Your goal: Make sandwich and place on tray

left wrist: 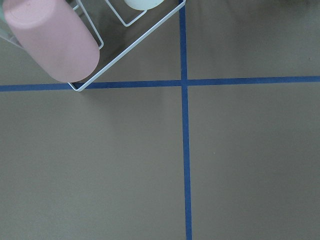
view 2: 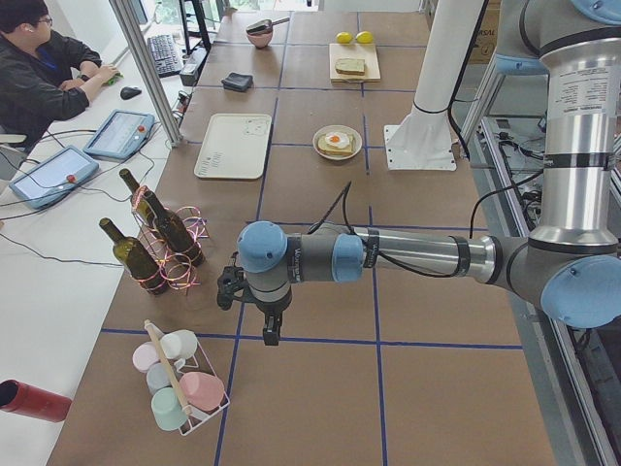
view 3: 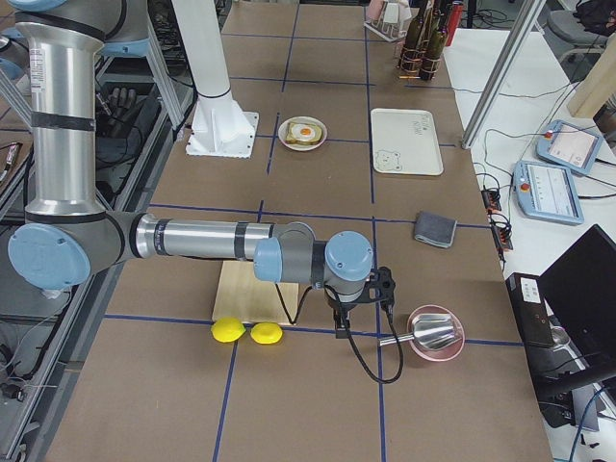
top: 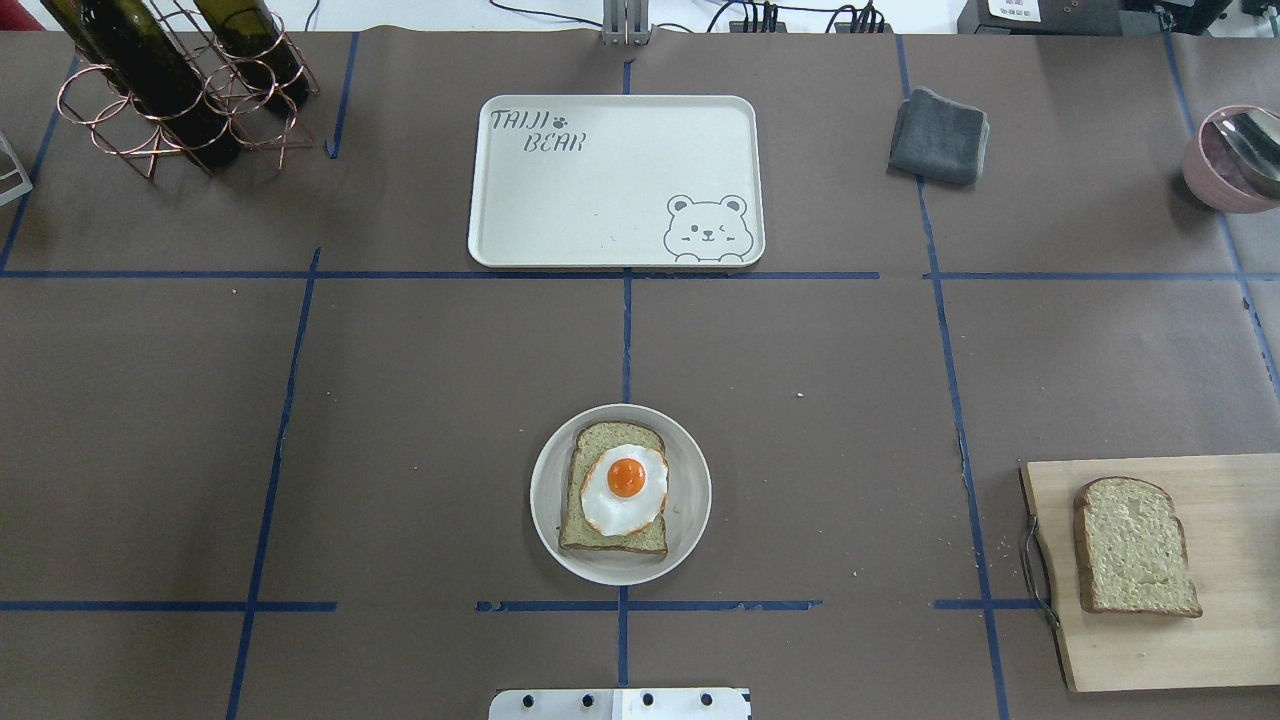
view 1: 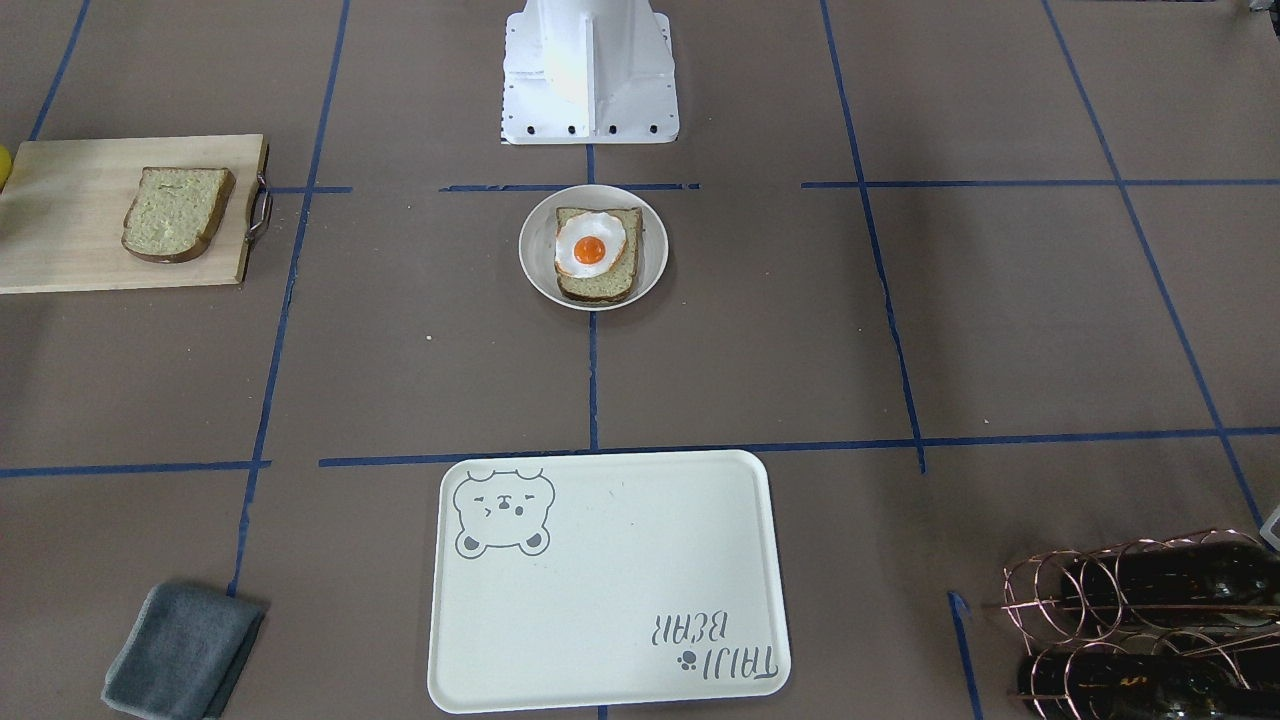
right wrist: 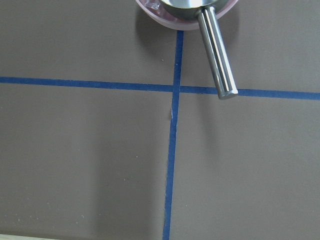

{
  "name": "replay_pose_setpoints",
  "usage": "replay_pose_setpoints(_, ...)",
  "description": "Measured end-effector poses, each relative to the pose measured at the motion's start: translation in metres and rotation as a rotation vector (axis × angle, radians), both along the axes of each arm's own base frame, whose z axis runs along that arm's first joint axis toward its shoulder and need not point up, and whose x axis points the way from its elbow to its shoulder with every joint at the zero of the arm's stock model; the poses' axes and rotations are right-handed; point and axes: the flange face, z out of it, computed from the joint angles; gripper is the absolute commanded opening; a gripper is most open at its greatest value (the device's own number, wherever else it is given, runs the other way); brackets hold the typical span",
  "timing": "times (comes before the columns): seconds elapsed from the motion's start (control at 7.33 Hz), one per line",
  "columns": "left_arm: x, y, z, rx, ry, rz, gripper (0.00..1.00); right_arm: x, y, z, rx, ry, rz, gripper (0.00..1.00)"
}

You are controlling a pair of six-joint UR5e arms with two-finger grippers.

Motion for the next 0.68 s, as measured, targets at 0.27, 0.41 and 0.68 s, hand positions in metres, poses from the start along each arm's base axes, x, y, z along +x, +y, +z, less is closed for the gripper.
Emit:
replay_pose_setpoints(0.27,0.000,-0.002,-0.005,0.009,0.002,0.000,1.00,0.000,-0.002,-0.003,0.007,0.001,0.000,1.00)
replay_pose_setpoints(0.41,0.001,-0.008,-0.014,0.031,0.004,0.001,1.00,0.000,-0.003,-0.005,0.011,0.001,0.000,1.00)
replay_pose_setpoints(0.68,0.005,-0.029,-0.049,0.095,0.006,-0.016,1.00,-0.002,-0.012,-0.021,0.043,0.001,-0.005,1.00)
